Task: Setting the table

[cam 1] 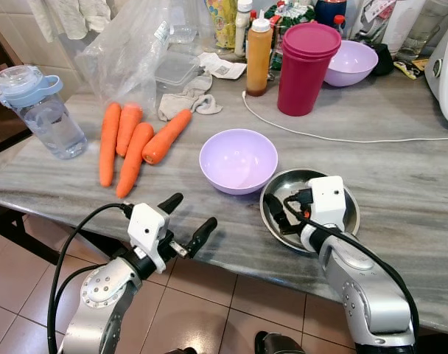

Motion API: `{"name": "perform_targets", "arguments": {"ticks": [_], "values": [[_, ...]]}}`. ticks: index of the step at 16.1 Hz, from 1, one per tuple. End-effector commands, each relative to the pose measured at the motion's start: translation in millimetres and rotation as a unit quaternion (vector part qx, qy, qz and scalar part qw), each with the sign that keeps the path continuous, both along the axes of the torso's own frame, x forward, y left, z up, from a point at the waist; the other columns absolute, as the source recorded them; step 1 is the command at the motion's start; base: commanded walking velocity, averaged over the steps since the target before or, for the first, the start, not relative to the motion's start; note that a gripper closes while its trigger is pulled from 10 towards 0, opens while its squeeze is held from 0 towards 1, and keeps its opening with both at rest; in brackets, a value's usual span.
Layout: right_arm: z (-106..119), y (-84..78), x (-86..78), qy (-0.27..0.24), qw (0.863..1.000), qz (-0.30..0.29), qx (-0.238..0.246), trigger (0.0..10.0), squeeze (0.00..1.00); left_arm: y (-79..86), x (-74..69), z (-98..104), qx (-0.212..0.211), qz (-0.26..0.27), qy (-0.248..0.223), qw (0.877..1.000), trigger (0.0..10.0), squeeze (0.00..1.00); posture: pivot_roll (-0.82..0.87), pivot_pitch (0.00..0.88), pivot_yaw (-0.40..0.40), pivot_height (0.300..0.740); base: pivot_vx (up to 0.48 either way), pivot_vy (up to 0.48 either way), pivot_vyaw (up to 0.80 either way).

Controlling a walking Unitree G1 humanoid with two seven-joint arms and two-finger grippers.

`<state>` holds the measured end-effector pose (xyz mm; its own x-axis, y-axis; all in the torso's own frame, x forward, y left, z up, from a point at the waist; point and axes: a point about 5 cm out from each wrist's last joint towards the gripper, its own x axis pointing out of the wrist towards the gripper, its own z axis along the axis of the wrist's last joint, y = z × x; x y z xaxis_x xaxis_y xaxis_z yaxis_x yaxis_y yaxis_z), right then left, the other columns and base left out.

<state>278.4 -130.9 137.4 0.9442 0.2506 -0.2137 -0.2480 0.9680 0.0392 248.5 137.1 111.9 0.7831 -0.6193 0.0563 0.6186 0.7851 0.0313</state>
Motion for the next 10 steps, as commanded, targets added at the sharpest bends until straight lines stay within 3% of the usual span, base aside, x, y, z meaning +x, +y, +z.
{"name": "perform_targets", "arguments": {"ticks": [1, 6, 10], "values": [[-1.7, 1.2, -2.8, -0.003, 1.000, 0.006, 0.002, 10.0, 0.00, 3.0, -1.0, 2.4, 0.006, 0.009, -0.003, 1.000, 10.0, 0.00, -0.17, 0.165, 0.054, 0.740, 0.000, 0.000, 0.00], [14.3, -9.5, -7.2, -0.073, 0.997, -0.019, 0.009, 10.0, 0.00, 16.2, 3.6, 5.9, 0.018, 0.086, -0.017, 0.996, 10.0, 0.00, -0.16, 0.153, 0.050, 0.740, 0.000, 0.000, 0.00], [33.2, -18.5, -13.8, -0.158, 0.986, -0.045, -0.004, 10.0, 0.00, 30.8, 5.5, 5.7, 0.019, 0.186, -0.016, 0.982, 10.0, 0.00, -0.15, 0.157, 0.047, 0.740, 0.000, 0.000, 0.00]]}}
